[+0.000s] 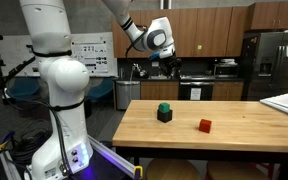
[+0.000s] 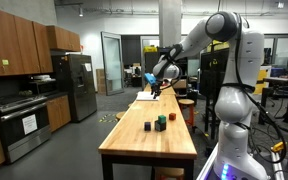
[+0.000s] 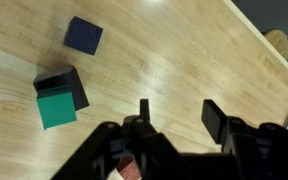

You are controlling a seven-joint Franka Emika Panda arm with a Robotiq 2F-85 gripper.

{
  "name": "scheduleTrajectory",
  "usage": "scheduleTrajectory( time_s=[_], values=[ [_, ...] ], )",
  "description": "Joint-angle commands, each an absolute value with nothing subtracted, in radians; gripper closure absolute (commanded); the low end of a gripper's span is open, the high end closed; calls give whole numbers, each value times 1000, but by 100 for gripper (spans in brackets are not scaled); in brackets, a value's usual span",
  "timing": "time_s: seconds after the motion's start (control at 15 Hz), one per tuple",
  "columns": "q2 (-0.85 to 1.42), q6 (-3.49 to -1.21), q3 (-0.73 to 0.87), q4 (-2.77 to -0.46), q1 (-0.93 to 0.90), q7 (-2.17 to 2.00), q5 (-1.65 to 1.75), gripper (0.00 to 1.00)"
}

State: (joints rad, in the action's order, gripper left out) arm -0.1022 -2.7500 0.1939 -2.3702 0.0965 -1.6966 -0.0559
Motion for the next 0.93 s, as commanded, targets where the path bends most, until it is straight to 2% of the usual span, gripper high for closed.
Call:
scheduleTrajectory(
  time_s=[0.0,0.07,0.27,0.87],
  values=[
    [-142,-2711,139,-2377,134,-1717,-40,32],
    [-141,-2701,131,-2375,139,-1714,-43,17],
    [-115,-2671,117,-2379,149,-1709,-41,3],
    [98,-2479,152,-2357,142,-1812,134,0]
  ],
)
